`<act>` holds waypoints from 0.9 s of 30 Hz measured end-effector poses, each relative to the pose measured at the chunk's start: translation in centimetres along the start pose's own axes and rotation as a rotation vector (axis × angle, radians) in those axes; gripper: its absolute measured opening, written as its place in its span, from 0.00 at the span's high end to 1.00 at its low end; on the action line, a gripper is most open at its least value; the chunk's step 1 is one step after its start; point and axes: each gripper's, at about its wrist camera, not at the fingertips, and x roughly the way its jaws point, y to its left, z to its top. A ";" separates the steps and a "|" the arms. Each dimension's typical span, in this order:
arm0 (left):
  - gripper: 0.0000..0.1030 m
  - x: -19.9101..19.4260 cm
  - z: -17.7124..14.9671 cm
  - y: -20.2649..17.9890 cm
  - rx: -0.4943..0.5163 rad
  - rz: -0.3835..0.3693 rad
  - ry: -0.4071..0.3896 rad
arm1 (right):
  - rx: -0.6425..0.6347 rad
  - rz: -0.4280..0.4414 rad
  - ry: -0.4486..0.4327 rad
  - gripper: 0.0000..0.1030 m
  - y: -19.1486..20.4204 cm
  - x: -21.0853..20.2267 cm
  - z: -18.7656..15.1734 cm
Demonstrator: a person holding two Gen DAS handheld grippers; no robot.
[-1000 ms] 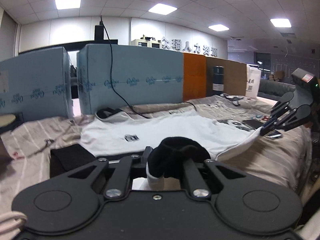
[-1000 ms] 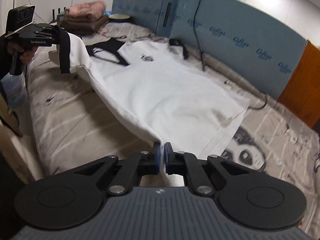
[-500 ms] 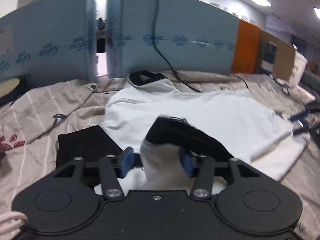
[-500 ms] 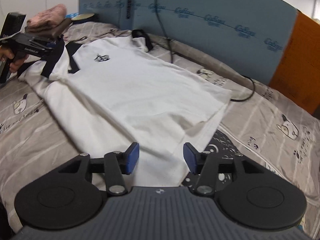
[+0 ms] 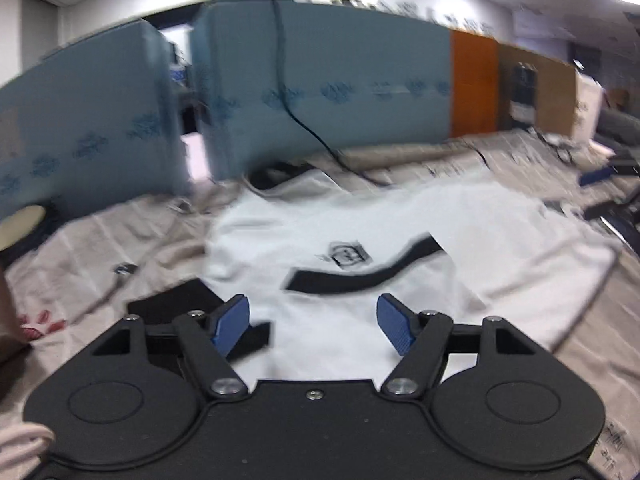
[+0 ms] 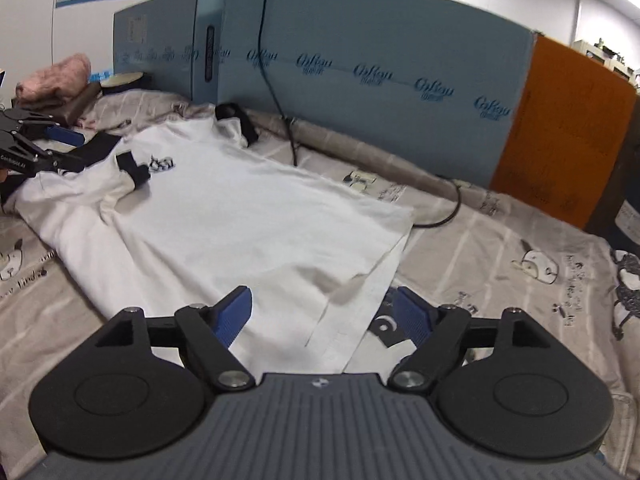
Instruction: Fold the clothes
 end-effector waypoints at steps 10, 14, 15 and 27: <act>0.32 4.6 8.0 8.0 -0.106 -0.015 -0.099 | 0.198 0.007 -0.100 0.27 -4.0 4.1 3.8; 0.32 8.6 10.4 8.8 -0.033 -0.044 -0.085 | 0.191 0.005 -0.084 0.27 -4.7 6.9 5.1; 0.32 9.7 10.7 8.7 0.007 -0.049 -0.084 | 0.192 0.006 -0.086 0.27 -5.0 7.4 5.3; 0.33 18.9 10.3 7.0 0.373 -0.006 -0.069 | 0.113 0.028 -0.033 0.32 -7.8 12.1 6.6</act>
